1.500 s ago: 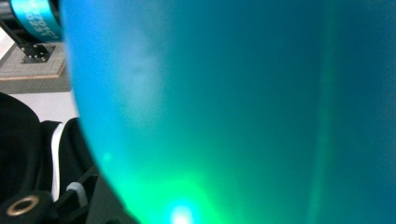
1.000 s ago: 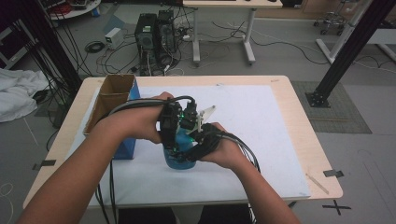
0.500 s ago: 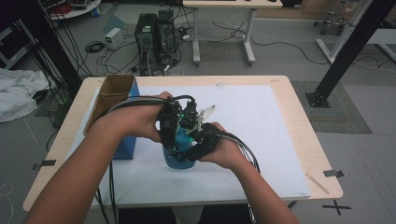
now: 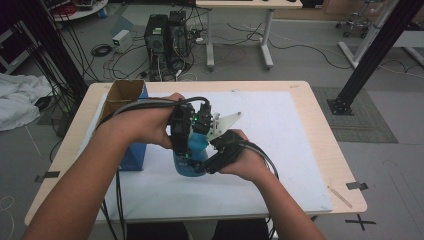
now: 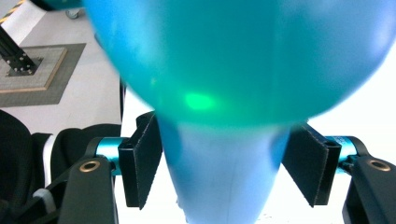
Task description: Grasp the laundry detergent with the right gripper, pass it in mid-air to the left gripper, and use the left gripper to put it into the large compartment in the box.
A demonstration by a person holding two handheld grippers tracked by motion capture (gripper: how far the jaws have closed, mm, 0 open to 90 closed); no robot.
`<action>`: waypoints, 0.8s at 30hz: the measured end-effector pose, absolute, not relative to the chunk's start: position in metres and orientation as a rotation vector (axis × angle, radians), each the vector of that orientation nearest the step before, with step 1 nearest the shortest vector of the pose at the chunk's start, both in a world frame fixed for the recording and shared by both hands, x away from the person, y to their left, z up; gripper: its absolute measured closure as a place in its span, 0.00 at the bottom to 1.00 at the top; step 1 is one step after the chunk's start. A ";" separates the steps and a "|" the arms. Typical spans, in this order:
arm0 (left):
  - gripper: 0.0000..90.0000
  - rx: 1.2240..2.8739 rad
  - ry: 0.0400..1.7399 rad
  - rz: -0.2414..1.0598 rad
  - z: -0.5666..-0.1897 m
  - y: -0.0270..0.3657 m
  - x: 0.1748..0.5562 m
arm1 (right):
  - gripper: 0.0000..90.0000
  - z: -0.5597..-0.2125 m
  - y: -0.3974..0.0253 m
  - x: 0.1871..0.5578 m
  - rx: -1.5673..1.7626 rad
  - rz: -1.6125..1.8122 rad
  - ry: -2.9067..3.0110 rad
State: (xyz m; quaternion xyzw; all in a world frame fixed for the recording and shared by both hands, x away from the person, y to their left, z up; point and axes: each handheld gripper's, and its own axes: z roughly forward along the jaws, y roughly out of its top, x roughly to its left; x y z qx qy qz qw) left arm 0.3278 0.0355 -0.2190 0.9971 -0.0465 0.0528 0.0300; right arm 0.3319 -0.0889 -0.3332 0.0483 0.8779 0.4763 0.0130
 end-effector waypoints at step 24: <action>0.42 3.053 0.092 0.104 -0.167 0.068 0.347 | 0.17 -0.320 -0.148 0.331 0.246 1.359 2.745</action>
